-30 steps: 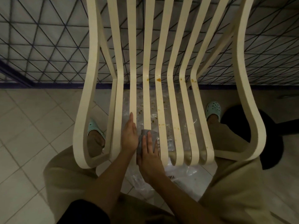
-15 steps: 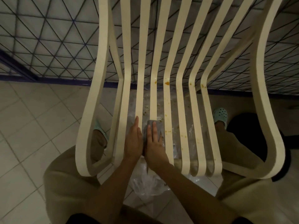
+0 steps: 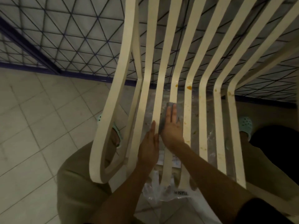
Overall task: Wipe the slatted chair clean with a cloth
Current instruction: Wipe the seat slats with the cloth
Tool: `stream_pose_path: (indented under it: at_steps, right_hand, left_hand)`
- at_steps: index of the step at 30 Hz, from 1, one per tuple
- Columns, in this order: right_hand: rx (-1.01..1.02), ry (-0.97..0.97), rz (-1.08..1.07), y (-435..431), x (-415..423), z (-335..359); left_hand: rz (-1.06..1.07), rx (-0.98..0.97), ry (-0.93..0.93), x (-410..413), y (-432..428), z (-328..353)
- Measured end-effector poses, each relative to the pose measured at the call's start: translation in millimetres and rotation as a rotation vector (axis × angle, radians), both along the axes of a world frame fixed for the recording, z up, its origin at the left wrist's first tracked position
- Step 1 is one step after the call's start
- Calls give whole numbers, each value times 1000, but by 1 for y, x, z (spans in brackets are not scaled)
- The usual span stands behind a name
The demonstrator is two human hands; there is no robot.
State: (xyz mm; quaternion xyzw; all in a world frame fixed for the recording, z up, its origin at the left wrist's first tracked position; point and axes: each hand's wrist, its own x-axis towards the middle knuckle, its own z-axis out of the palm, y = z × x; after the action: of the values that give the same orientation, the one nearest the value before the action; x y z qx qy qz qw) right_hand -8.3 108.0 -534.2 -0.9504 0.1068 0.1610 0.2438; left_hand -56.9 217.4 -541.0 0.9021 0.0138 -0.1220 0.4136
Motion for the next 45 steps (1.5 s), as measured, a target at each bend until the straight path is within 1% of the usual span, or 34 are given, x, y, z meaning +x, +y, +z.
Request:
stream_pose_path:
  at_steps: [6,11,13,17,20,23,28,30,31,34,36,38,41,45]
  right_hand:
    - [-16,16,27,-7,42,3]
    - [-19,57,44,-9,44,9]
    - [-44,63,48,-5,30,12]
    - [13,78,31,7,-10,7]
    - [43,75,15,13,-36,7]
    - [20,59,44,19,-67,11]
    - [4,97,78,32,-108,17]
    - [28,110,48,36,-126,25]
    - [45,107,35,38,-135,28]
    - [58,91,54,38,-152,31]
    - [52,100,64,37,-152,30]
    - [36,90,69,38,-150,29]
    - [39,63,41,38,-142,25]
    - [51,58,6,31,-112,21]
  left_hand:
    - [4,31,5,0,3,0]
    - [4,28,0,0,2,1]
    - [-1,33,7,-1,2,2]
    - [-23,35,27,1,4,1]
    - [-33,25,-1,1,3,3]
    - [-31,34,-24,-1,3,5]
    - [-35,54,-46,0,3,6]
    - [-70,46,-48,-2,4,9]
    - [-94,87,-42,-3,4,11]
    - [-271,364,-38,6,3,13]
    - [-412,466,-62,18,5,17]
    - [-507,549,-125,31,15,19]
    - [-581,619,-171,49,33,16]
    - [-602,598,-179,73,29,12]
